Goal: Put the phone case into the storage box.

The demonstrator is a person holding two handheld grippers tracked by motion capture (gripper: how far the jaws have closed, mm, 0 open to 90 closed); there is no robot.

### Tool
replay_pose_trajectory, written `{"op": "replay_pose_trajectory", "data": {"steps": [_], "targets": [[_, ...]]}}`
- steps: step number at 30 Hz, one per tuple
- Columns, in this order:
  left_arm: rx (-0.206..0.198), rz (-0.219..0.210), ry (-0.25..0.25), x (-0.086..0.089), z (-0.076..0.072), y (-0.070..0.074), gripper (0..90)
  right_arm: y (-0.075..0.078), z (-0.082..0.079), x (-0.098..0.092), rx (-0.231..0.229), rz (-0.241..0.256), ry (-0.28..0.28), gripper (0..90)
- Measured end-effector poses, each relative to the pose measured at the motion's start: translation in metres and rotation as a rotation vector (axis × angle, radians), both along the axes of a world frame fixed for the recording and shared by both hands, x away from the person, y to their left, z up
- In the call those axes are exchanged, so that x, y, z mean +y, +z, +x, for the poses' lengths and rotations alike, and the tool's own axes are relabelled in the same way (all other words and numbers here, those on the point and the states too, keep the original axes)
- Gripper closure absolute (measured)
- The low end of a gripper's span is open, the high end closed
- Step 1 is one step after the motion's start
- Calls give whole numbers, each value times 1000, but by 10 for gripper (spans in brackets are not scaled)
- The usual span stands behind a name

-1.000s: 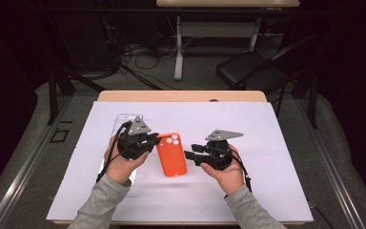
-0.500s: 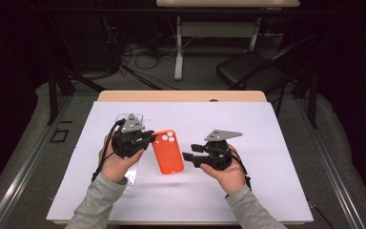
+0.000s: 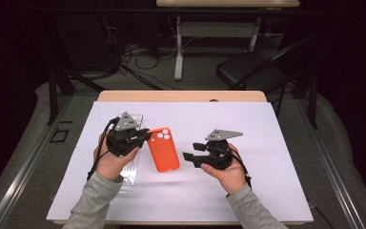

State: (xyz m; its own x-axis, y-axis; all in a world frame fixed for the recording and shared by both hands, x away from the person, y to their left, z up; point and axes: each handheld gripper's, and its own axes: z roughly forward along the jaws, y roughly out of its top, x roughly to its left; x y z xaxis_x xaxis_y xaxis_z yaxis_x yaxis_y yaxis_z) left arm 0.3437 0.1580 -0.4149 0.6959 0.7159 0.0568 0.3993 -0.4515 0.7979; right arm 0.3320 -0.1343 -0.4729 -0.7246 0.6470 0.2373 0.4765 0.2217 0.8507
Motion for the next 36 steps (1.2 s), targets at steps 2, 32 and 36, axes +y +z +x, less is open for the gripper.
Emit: {"op": "replay_pose_trajectory", "data": {"steps": [2,32,36], "targets": [[-4,-3,4,1,0,1,807,0,0,0,-3,9,-8,384],[-5,-75,54,35,0,16,806,0,3,-6,-15,-1,-32,368],[1,-69,41,35,2,14,806,1,3,-8,-33,-7,-44,327]]}}
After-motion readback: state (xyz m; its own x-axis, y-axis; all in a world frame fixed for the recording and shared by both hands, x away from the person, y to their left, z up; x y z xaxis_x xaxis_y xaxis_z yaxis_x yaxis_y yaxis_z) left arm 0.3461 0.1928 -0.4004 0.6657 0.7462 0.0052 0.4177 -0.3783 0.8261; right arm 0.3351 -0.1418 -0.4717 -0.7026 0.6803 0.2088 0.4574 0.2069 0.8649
